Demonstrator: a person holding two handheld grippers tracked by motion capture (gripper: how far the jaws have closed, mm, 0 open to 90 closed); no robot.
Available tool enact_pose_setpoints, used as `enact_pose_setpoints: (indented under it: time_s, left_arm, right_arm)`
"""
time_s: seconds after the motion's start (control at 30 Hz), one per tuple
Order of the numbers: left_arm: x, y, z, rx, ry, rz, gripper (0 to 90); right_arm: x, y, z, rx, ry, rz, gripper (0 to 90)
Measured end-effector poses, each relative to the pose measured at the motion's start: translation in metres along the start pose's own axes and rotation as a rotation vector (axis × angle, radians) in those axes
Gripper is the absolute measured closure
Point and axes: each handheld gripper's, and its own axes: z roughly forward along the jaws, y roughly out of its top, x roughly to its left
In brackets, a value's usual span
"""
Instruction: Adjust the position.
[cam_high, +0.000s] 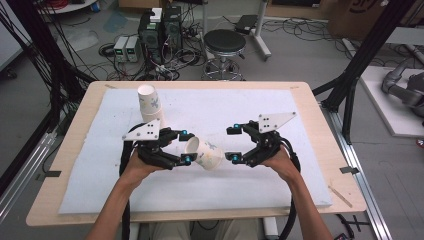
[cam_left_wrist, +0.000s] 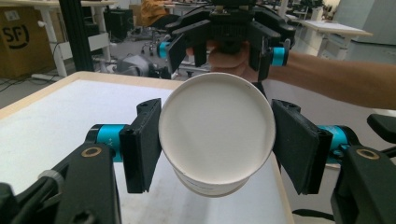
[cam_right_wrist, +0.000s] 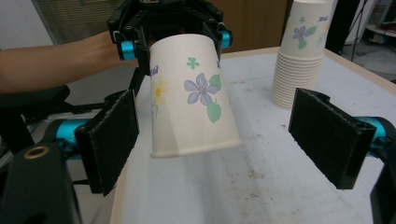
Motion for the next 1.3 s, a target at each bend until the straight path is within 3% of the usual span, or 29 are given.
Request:
enact_pose_setpoints:
  time_s: [0.17, 0.53, 0.9, 1.0, 1.2, 1.23, 1.3]
  left_arm:
    - [-0.003, 0.008, 0.010, -0.007, -0.024, 0.012, 36.4]
    - [-0.008, 0.021, 0.021, -0.026, -0.054, 0.031, 36.4]
    - [-0.009, 0.025, 0.015, -0.047, -0.051, 0.034, 36.5]
    - [-0.009, 0.025, 0.013, -0.045, -0.052, 0.036, 36.5]
    - [-0.008, 0.023, 0.012, -0.051, -0.062, 0.029, 35.9]
    - [-0.007, 0.022, 0.011, -0.057, -0.079, 0.030, 34.3]
    - [-0.008, 0.021, 0.011, -0.082, -0.078, 0.027, 19.6]
  right_arm:
    - [0.002, 0.003, 0.012, 0.015, 0.048, -0.009, 16.6]
    - [0.008, 0.004, 0.026, 0.041, 0.105, -0.021, 16.6]
    - [0.010, 0.003, 0.033, 0.066, 0.108, -0.021, 16.6]
    - [0.009, 0.003, 0.032, 0.065, 0.109, -0.027, 24.3]
    - [0.010, 0.004, 0.032, 0.069, 0.112, -0.040, 30.3]
    - [0.010, 0.004, 0.032, 0.071, 0.118, -0.041, 30.6]
    - [0.009, 0.004, 0.033, 0.074, 0.115, -0.037, 30.7]
